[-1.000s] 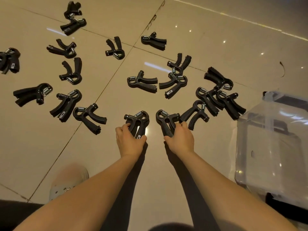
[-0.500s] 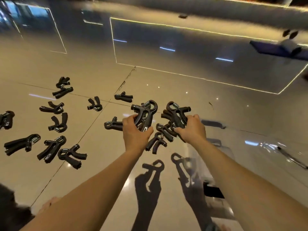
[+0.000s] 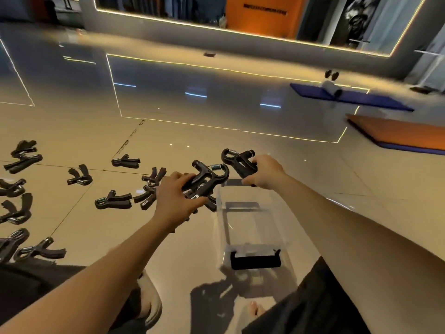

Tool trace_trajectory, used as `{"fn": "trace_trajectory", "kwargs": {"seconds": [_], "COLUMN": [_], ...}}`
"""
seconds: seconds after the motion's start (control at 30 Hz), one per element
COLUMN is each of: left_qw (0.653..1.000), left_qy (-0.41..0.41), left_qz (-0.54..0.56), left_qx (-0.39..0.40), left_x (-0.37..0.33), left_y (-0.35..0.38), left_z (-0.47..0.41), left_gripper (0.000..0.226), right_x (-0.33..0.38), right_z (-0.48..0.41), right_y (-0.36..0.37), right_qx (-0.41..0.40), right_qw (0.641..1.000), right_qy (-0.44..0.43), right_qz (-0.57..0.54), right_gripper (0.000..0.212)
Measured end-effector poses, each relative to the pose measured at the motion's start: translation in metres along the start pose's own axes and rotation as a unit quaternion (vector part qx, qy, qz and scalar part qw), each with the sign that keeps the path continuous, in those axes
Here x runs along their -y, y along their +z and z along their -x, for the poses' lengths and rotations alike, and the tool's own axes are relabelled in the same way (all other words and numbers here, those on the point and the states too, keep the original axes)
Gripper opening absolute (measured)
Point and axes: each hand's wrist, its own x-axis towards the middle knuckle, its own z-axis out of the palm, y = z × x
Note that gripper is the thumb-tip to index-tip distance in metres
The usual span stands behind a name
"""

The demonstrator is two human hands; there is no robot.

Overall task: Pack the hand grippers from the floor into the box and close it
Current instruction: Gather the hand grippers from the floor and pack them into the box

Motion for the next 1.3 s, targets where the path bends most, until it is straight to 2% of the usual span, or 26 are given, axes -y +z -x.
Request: {"fn": "trace_trajectory", "kwargs": {"seconds": [0.1, 0.27, 0.47, 0.63, 0.83, 1.17, 1.3], "left_qw": [0.998, 0.990, 0.969, 0.945, 0.922, 0.878, 0.853], "left_qy": [0.006, 0.032, 0.026, -0.001, -0.019, -0.128, -0.116], "left_qz": [0.018, 0.019, 0.025, 0.023, -0.076, -0.101, -0.152], "left_qx": [0.058, 0.138, 0.245, 0.326, 0.380, 0.450, 0.486], "left_x": [-0.007, -0.015, -0.002, 0.006, 0.022, 0.052, 0.057], "left_y": [0.010, 0.040, 0.108, 0.170, 0.234, 0.294, 0.310], "left_z": [-0.002, -0.006, -0.024, -0.043, -0.053, -0.058, -0.050], "left_gripper": [0.093, 0.082, 0.080, 0.076, 0.067, 0.064, 0.063], "right_x": [-0.020, -0.076, -0.164, -0.204, -0.213, -0.218, -0.215], "right_z": [0.008, 0.013, 0.004, -0.019, -0.042, -0.060, -0.063], "right_y": [-0.004, 0.018, 0.067, 0.089, 0.126, 0.152, 0.156], "right_qx": [-0.009, -0.038, -0.060, -0.057, -0.097, -0.161, -0.189], "right_qw": [1.000, 0.997, 0.989, 0.986, 0.975, 0.966, 0.957], "right_qy": [0.023, 0.050, 0.116, 0.138, 0.131, 0.108, 0.106], "right_qz": [-0.017, -0.039, -0.064, -0.073, -0.152, -0.171, -0.190], "right_gripper": [0.054, 0.054, 0.061, 0.060, 0.055, 0.052, 0.049]}}
